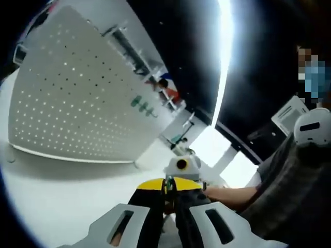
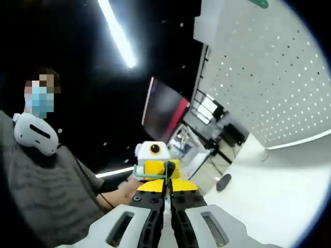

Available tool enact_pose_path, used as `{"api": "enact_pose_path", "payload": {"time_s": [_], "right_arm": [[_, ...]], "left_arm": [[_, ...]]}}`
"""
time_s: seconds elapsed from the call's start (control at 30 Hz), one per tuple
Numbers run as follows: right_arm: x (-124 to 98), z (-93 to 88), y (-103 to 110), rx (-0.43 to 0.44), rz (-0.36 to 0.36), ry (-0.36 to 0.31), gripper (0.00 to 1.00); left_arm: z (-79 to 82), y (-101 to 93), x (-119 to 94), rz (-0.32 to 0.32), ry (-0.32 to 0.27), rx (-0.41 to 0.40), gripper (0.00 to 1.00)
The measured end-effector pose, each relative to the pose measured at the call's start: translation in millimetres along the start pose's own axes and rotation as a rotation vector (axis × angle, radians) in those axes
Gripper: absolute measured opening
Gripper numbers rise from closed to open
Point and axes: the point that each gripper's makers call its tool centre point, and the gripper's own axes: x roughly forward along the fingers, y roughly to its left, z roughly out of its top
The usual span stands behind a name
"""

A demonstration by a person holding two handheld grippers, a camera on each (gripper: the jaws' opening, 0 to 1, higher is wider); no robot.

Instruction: Insert the hook assembly into the mounting plate slot until the hook locks in place.

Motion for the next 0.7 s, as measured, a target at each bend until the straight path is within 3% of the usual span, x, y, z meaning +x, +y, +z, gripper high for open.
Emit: {"api": "enact_pose_path", "payload": {"time_s": [0.1,0.2,0.4,0.43,0.5,0.57,0.7], "right_arm": [[0,0.6,5,-0.073,0.015,0.002,0.01],[-1,1.9,3,-0.04,-0.002,0.016,0.01],[-3,5.6,-3,-0.086,-0.081,0.06,0.04],[-6,4.5,-7,-0.144,-0.116,0.096,0.05],[-9,3.2,-13,-0.144,-0.178,0.132,0.08],[-13,3.1,-20,-0.205,-0.251,0.181,0.06],[-15,3.8,-26,-0.284,-0.358,0.227,0.07]], "left_arm": [[-0.8,-2.0,1,-0.006,0.009,0.006,0.03],[0.0,-3.8,3,-0.004,0.012,0.022,0.02],[3.9,-1.9,7,0.039,0.027,0.08,0.02],[6.2,2.8,6,0.077,0.026,0.116,0.02],[7.0,11.1,4,0.136,0.041,0.166,0.01],[10.6,20.9,-1,0.205,0.04,0.194,0.01],[16.3,39.4,-11,0.319,0.013,0.16,0.01]]}}
